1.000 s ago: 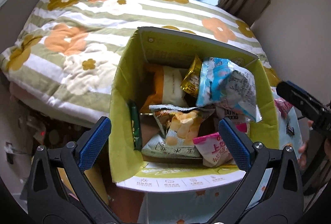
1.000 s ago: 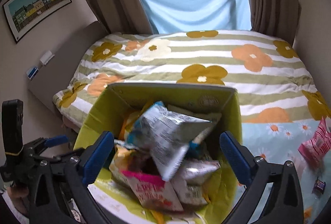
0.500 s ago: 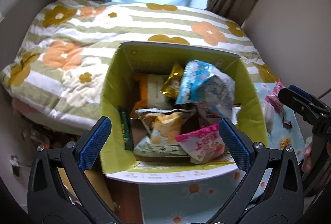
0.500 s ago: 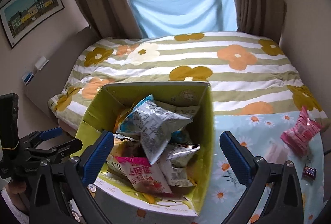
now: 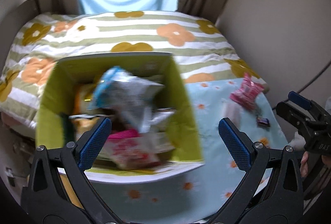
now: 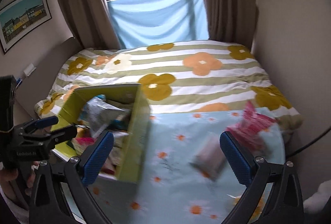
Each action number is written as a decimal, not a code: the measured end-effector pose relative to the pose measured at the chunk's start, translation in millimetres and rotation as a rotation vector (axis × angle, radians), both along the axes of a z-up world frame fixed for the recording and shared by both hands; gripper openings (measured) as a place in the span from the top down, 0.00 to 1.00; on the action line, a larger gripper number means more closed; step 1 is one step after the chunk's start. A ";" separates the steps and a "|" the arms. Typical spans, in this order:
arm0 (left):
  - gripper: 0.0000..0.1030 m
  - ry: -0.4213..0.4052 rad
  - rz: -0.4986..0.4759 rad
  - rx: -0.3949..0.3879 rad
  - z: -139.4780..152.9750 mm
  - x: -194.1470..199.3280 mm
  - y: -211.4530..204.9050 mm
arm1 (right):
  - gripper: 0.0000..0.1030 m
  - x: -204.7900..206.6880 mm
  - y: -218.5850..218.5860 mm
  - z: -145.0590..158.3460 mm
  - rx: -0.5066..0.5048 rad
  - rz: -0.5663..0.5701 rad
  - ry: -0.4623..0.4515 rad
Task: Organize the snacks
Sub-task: 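Move both tools back to the white pastry and waffle on the bed, then grasp the white pastry with the left tool while the right tool grasps the waffle, then lift the pastry and waffle and carry both over the yellow box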
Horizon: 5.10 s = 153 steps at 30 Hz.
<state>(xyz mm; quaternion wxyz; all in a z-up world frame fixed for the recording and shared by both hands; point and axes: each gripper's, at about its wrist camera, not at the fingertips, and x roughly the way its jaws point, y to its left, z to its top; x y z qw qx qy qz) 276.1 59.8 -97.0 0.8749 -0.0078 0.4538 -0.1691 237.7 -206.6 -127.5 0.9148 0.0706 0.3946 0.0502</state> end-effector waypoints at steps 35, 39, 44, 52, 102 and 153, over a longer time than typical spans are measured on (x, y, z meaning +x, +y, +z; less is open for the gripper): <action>0.00 0.142 -0.295 0.218 -171.2 29.7 -265.1 | 0.01 -88.5 -146.6 -187.9 0.009 -0.025 0.264; 0.00 0.136 -0.317 0.228 -183.2 33.3 -266.9 | 0.01 -93.2 -141.9 -192.2 -0.021 -0.018 0.221; 0.00 0.140 -0.341 0.240 -194.0 39.6 -270.8 | 0.01 -91.2 -136.2 -197.5 -0.066 -0.004 0.214; 0.00 0.135 -0.374 0.261 -202.2 49.7 -280.5 | 0.01 -81.3 -137.1 -210.5 -0.110 0.000 0.282; 0.43 0.076 -0.285 0.116 -95.4 18.0 -253.8 | 0.26 -76.4 -163.8 -119.1 0.000 -0.010 0.214; 0.00 0.016 0.125 0.076 -70.0 14.3 154.0 | 0.26 50.6 147.5 -55.2 0.095 0.223 0.152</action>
